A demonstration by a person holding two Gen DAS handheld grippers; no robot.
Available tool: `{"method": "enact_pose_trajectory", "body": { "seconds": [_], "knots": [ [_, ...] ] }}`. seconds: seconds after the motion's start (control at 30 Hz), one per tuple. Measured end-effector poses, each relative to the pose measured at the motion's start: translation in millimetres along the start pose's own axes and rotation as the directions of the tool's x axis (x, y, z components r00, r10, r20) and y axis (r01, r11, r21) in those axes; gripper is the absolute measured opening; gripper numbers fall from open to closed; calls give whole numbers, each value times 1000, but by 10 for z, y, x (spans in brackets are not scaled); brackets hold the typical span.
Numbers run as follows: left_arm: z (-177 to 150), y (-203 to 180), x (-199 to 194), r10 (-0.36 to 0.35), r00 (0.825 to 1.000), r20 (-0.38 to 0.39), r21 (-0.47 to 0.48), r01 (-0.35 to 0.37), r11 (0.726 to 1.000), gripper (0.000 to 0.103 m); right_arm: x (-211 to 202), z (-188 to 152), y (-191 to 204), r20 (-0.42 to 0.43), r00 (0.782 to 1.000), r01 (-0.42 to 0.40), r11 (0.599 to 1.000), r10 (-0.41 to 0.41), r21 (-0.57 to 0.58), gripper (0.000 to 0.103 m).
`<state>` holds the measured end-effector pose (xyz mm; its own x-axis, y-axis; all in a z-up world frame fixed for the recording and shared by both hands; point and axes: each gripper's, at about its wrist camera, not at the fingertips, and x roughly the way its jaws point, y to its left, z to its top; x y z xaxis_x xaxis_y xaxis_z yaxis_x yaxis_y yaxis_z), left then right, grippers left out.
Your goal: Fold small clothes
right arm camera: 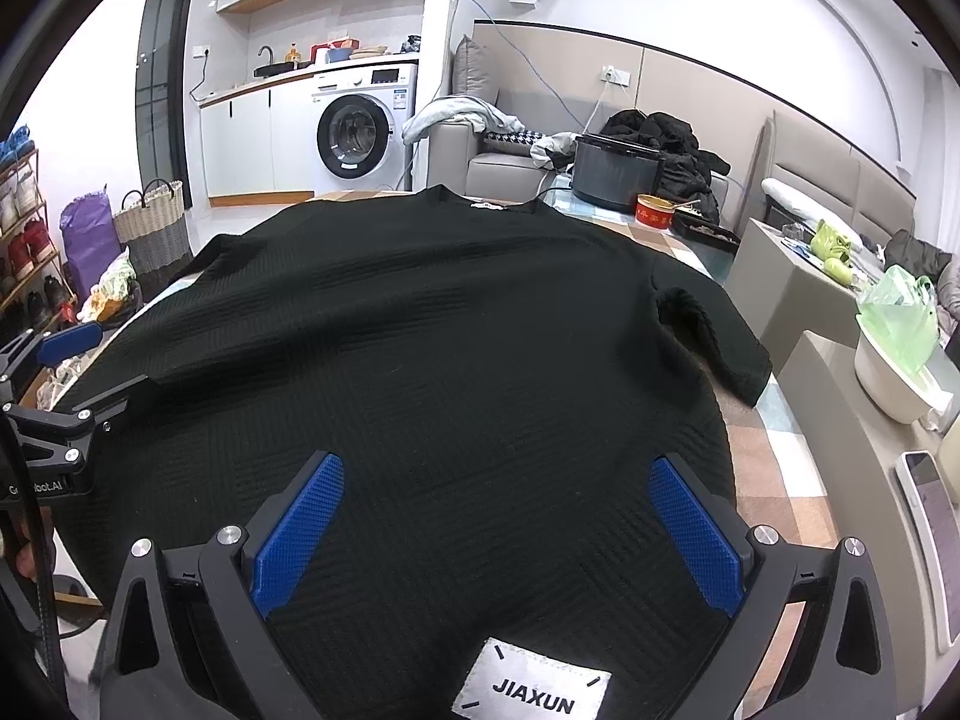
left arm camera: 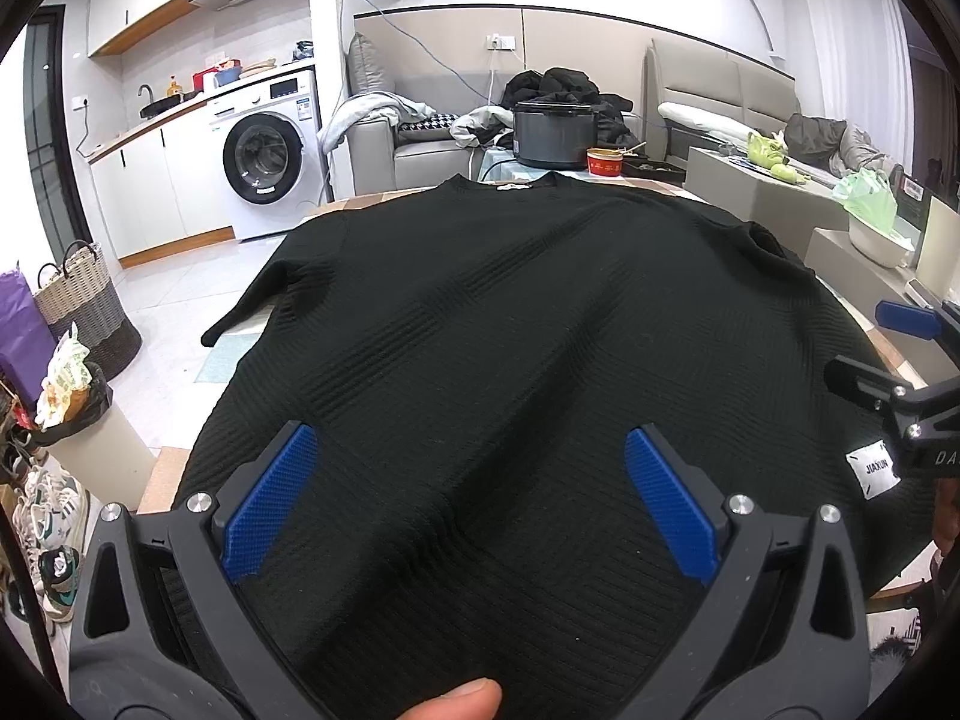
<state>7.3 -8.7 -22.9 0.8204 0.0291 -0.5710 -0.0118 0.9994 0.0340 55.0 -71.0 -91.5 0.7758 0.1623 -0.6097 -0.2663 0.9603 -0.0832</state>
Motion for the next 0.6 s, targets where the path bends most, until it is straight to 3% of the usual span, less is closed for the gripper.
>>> {"method": "enact_pose_trajectory", "body": {
  "seconds": [0.43,0.6],
  "knots": [
    [20,74,23,11,1000,-13,-13,-11,1000,102,20,43,-151,-14,1000,-15,999,15,48,103],
    [129,221,47,-1,1000,-27,-58,-1,998,102,46,108,-282,-17,999,-34,995,35,95,103]
  ]
}}
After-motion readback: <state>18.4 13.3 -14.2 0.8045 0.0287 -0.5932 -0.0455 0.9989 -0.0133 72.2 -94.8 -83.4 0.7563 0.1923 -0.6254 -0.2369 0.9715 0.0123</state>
